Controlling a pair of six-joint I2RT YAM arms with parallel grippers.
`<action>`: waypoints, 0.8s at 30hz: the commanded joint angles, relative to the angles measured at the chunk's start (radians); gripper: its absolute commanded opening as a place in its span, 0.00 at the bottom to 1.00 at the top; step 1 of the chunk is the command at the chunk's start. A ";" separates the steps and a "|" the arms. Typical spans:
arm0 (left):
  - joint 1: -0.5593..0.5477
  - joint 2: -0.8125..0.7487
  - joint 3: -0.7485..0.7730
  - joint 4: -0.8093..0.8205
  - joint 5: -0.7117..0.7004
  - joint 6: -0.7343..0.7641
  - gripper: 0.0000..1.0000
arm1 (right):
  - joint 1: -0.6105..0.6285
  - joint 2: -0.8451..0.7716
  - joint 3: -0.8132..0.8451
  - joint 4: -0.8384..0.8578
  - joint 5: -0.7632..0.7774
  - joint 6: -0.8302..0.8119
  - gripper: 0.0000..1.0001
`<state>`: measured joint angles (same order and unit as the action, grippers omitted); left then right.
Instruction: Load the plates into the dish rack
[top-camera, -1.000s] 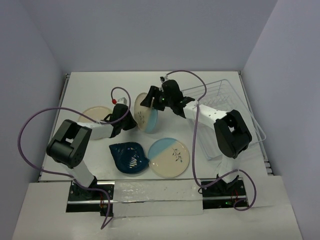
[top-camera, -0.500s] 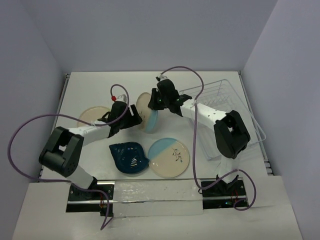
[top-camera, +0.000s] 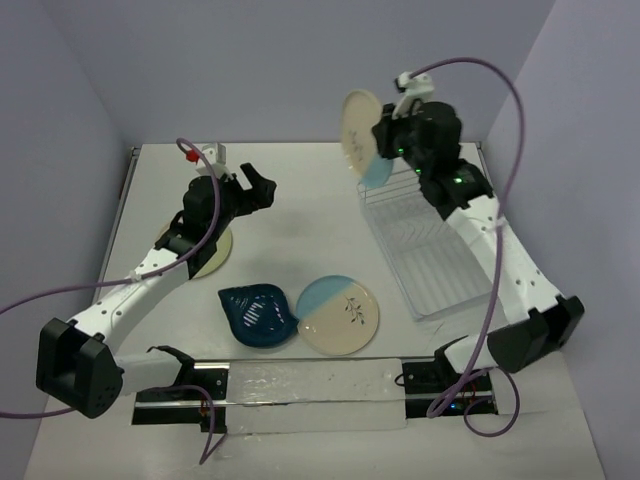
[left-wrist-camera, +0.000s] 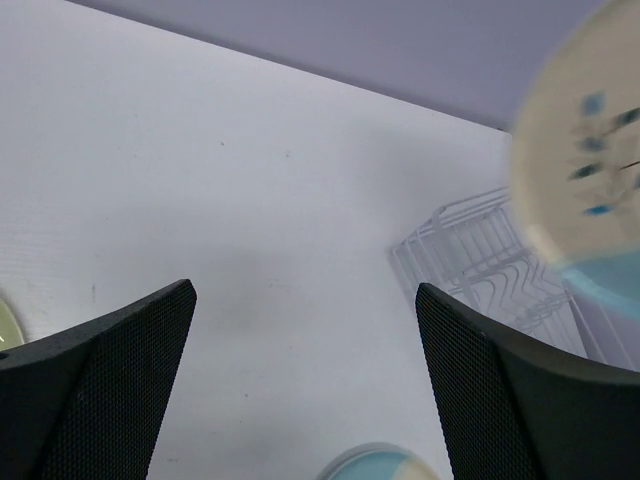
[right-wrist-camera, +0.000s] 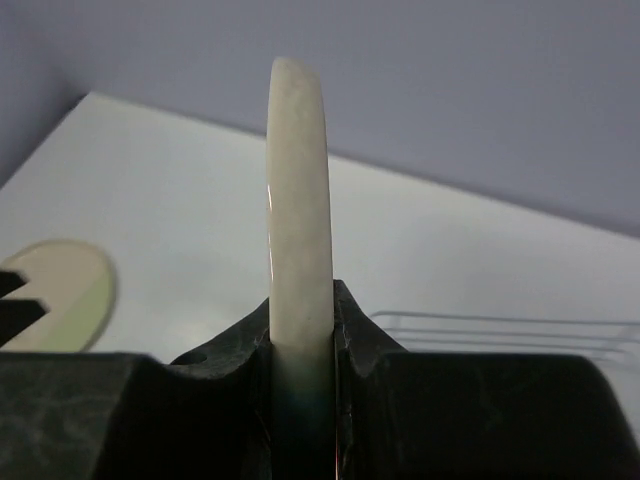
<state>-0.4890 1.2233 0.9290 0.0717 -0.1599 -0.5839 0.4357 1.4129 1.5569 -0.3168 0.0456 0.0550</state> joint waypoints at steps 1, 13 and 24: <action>0.012 -0.016 -0.020 0.011 -0.042 0.045 0.99 | -0.107 -0.090 0.064 -0.015 0.086 -0.195 0.00; 0.018 0.090 0.020 0.002 -0.073 0.093 0.99 | -0.385 -0.091 -0.032 -0.065 0.016 -0.524 0.00; 0.029 0.163 0.044 -0.018 -0.079 0.112 0.99 | -0.500 0.023 -0.037 -0.066 0.037 -0.579 0.00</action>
<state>-0.4676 1.3640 0.9272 0.0360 -0.2461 -0.4929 -0.0417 1.4168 1.4797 -0.5253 0.0823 -0.4771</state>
